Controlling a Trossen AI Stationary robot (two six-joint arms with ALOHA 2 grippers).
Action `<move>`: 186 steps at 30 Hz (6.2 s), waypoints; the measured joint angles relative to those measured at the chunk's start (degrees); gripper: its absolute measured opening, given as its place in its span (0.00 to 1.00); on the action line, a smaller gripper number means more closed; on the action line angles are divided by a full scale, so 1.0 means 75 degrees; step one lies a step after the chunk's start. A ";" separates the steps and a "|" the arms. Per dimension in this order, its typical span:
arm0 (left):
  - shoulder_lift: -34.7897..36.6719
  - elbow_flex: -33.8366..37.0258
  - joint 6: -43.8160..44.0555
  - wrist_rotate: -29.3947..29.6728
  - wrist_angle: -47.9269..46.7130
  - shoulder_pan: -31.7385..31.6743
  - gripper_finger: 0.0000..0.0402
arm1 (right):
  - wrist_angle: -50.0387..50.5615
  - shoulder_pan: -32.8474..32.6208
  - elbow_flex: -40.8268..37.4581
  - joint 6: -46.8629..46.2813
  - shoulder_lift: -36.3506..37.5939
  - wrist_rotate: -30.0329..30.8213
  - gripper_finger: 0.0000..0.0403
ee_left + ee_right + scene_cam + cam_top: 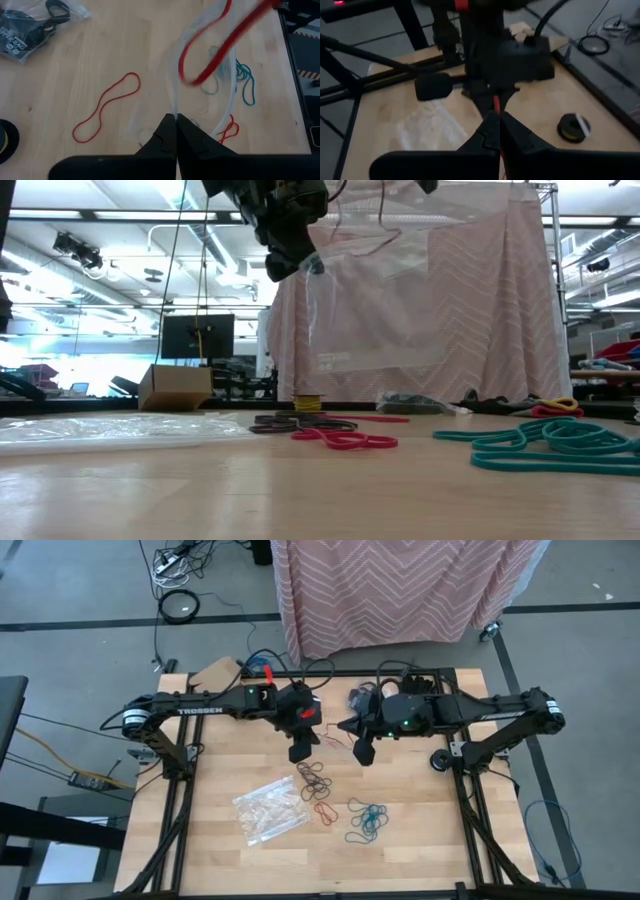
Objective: Sort rubber bands
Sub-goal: Put the red rubber band into the transparent zip bag
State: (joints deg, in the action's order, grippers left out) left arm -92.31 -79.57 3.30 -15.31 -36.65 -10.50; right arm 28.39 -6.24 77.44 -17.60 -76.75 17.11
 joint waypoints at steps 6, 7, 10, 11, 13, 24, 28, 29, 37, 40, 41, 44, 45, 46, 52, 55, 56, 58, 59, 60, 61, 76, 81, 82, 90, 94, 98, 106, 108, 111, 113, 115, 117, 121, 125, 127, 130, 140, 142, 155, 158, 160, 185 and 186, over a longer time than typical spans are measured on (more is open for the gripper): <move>0.0000 0.0000 -0.0001 -0.0058 -0.0002 0.0000 0.00 | -0.0120 -0.0059 -0.0429 -0.0333 -0.0006 -0.0108 0.00; 0.0000 0.0000 -0.0001 -0.0060 -0.0002 0.0000 0.00 | -0.0184 -0.0056 -0.0457 -0.0372 -0.0006 -0.0176 0.00; 0.0000 0.0000 -0.0001 -0.0058 -0.0002 0.0000 0.00 | -0.0302 -0.0055 -0.0523 -0.0406 -0.0003 -0.0505 0.00; 0.0000 0.0000 -0.0001 -0.0058 -0.0002 0.0000 0.00 | -0.0323 -0.0056 -0.0540 -0.0410 -0.0003 -0.0519 0.00; 0.0000 0.0000 -0.0001 -0.0058 0.0002 0.0000 0.00 | -0.0328 -0.0044 -0.0616 -0.0429 0.0000 -0.0520 0.00; 0.0000 0.0000 -0.0001 -0.0058 -0.0002 0.0000 0.00 | -0.0259 0.0228 -0.0748 0.0009 -0.0028 -0.1184 0.16; 0.0000 0.0000 -0.0002 -0.0058 0.0009 0.0000 0.00 | -0.0319 0.0385 -0.0756 -0.0087 -0.0258 -0.1333 0.21; 0.0003 0.0000 -0.0003 -0.0058 0.0011 0.0000 0.00 | -0.0483 0.0430 -0.0744 -0.0053 -0.0319 -0.1328 0.21; 0.0381 0.0000 -0.0705 0.1064 -0.1450 -0.0043 0.00 | -0.0213 0.0947 -0.0753 -0.0025 -0.0299 -0.0837 0.18; 0.0773 0.0000 -0.0909 0.1421 -0.2170 -0.0275 0.00 | 0.0617 0.1159 -0.0766 0.0034 -0.0284 -0.0589 0.16; 0.0918 0.0000 -0.0934 0.1459 -0.2390 -0.0368 0.00 | 0.0739 0.1225 -0.0860 0.0094 -0.0317 -0.0589 0.16; 0.1363 0.0000 -0.0919 0.1707 -0.2773 -0.0585 0.00 | 0.0717 0.1355 -0.1496 0.0034 -0.0377 -0.0756 0.15; 0.1511 0.0000 -0.0892 0.1844 -0.2888 -0.0625 0.00 | 0.0612 0.1372 -0.1789 -0.0052 -0.0392 -0.0895 0.14; 0.1643 0.0000 -0.0836 0.1951 -0.2965 -0.0673 0.00 | 0.0236 0.1375 -0.2107 -0.0206 -0.0426 -0.1031 0.14; 0.2252 -0.0003 -0.0549 0.2291 -0.3056 -0.0761 0.00 | -0.1649 0.1296 -0.3972 -0.1405 -0.0516 -0.1453 0.14; 0.2339 -0.0003 -0.0493 0.2296 -0.3166 -0.0758 0.00 | -0.2804 0.1288 -0.4663 -0.1500 -0.0510 -0.1423 0.14; 0.2350 -0.0003 -0.0483 0.2296 -0.3147 -0.0755 0.00 | -0.3099 0.1290 -0.4832 -0.1499 -0.0510 -0.1330 0.14; 0.2355 -0.0003 -0.0434 0.2301 -0.3139 -0.0755 0.00 | -0.3440 0.1298 -0.5076 -0.1457 -0.0510 -0.1070 0.14; 0.2348 -0.0003 -0.0432 0.2302 -0.3136 -0.0755 0.00 | -0.3567 0.1299 -0.5174 -0.1398 -0.0510 -0.0929 0.13; 0.2342 -0.0003 -0.0431 0.2303 -0.3131 -0.0755 0.00 | -0.3665 0.1301 -0.5272 -0.1307 -0.0510 -0.0825 0.13; 0.2331 -0.0003 -0.0432 0.2309 -0.3113 -0.0755 0.00 | -0.3684 0.1302 -0.5348 -0.1194 -0.0510 -0.0772 0.13; 0.2314 -0.0003 -0.0406 0.2500 -0.3173 -0.0755 0.00 | -0.5514 0.1308 -0.5445 -0.1165 -0.2727 -0.1580 0.13; 0.2314 -0.0003 -0.0403 0.2594 -0.3174 -0.0755 0.00 | -0.5127 0.1308 -0.5405 -0.2349 -0.2929 -0.1558 0.08; 0.2314 -0.0003 -0.0403 0.2614 -0.3174 -0.0755 0.00 | -0.5028 0.1284 -0.5393 -0.2511 -0.2929 -0.1493 0.05; 0.2314 -0.0003 -0.0355 0.2715 -0.3075 -0.0755 0.00 | -0.5064 0.1083 -0.5485 -0.3372 -0.2566 -0.1419 0.00; 0.2311 -0.0003 -0.0222 0.2710 -0.2986 -0.0755 0.00 | -0.4714 0.1017 -0.5548 -0.3341 -0.1533 -0.1567 0.00; 0.2309 0.0000 -0.0147 0.2553 -0.2637 -0.0755 0.00 | -0.4322 0.1028 -0.5498 -0.3101 -0.0164 -0.1108 0.00; 0.1962 0.0002 -0.0375 0.2378 -0.2388 -0.0799 0.00 | -0.2245 0.1104 -0.4709 -0.1867 0.1553 -0.0253 0.00; 0.1785 0.0006 -0.0592 0.2409 -0.2476 -0.0841 0.00 | -0.1722 0.1150 -0.4682 -0.1479 0.1494 -0.0319 0.00; 0.1584 0.0006 -0.0849 0.2430 -0.2612 -0.0919 0.00 | -0.1249 0.1194 -0.4682 -0.1238 0.0987 -0.0604 0.00; 0.1545 0.0006 -0.0962 0.2425 -0.2618 -0.0971 0.00 | -0.1369 0.1206 -0.4682 -0.0882 0.0565 -0.1043 0.03; 0.1545 0.0006 -0.0992 0.2425 -0.2642 -0.1005 0.00 | -0.1796 0.1207 -0.4676 -0.0339 0.0105 -0.1656 0.08; 0.1545 0.0006 -0.1004 0.2425 -0.2672 -0.1017 0.00 | -0.2156 0.1203 -0.4676 0.0145 -0.0328 -0.2232 0.14; 0.1545 0.0006 -0.1030 0.2425 -0.2790 -0.1020 0.00 | -0.2610 0.1203 -0.4667 0.0833 -0.1162 -0.2730 0.29; 0.1545 0.0006 -0.1032 0.2422 -0.2794 -0.1017 0.00 | -0.2708 0.1203 -0.4667 0.1127 -0.1950 -0.2641 0.41; 0.1545 0.0006 -0.1032 0.2425 -0.2810 -0.1017 0.00 | -0.2848 0.1203 -0.4667 0.1169 -0.2294 -0.2579 0.44; 0.1545 0.0006 -0.1032 0.2428 -0.2938 -0.1017 0.00 | -0.3103 0.1188 -0.4616 0.1192 -0.2652 -0.2218 0.45; 0.1545 0.0006 -0.1097 0.2454 -0.2943 -0.1017 0.00 | -0.3353 0.0890 -0.4615 0.1346 -0.2938 -0.1554 0.17; 0.1545 0.0006 -0.1099 0.2454 -0.2924 -0.1017 0.00 | -0.3324 0.0874 -0.4609 0.1024 -0.2938 -0.1585 0.07; 0.1545 0.0006 -0.1186 0.2451 -0.2867 -0.1017 0.00 | -0.2392 0.0803 -0.3528 -0.0968 -0.1644 -0.1589 0.00; 0.1511 0.0006 -0.1203 0.2439 -0.2715 -0.1017 0.00 | -0.1740 0.0730 -0.2979 -0.0946 -0.1164 -0.1237 0.00; 0.1481 0.0006 -0.1217 0.2404 -0.2565 -0.1017 0.00 | -0.1518 0.0702 -0.2524 -0.0926 -0.0826 -0.1109 0.00; 0.1493 0.0012 -0.1411 0.2346 -0.3392 -0.1265 0.00 | -0.1669 0.1209 -0.2386 0.2789 -0.4014 -0.3469 0.39; 0.1486 0.0012 -0.1411 0.2346 -0.3413 -0.1265 0.00 | -0.1740 0.1226 -0.2391 0.2773 -0.4087 -0.3484 0.41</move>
State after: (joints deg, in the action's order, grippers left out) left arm -81.17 -79.48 -7.29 2.28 -62.25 -19.99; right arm 15.34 2.96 59.51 3.20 -107.40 -9.02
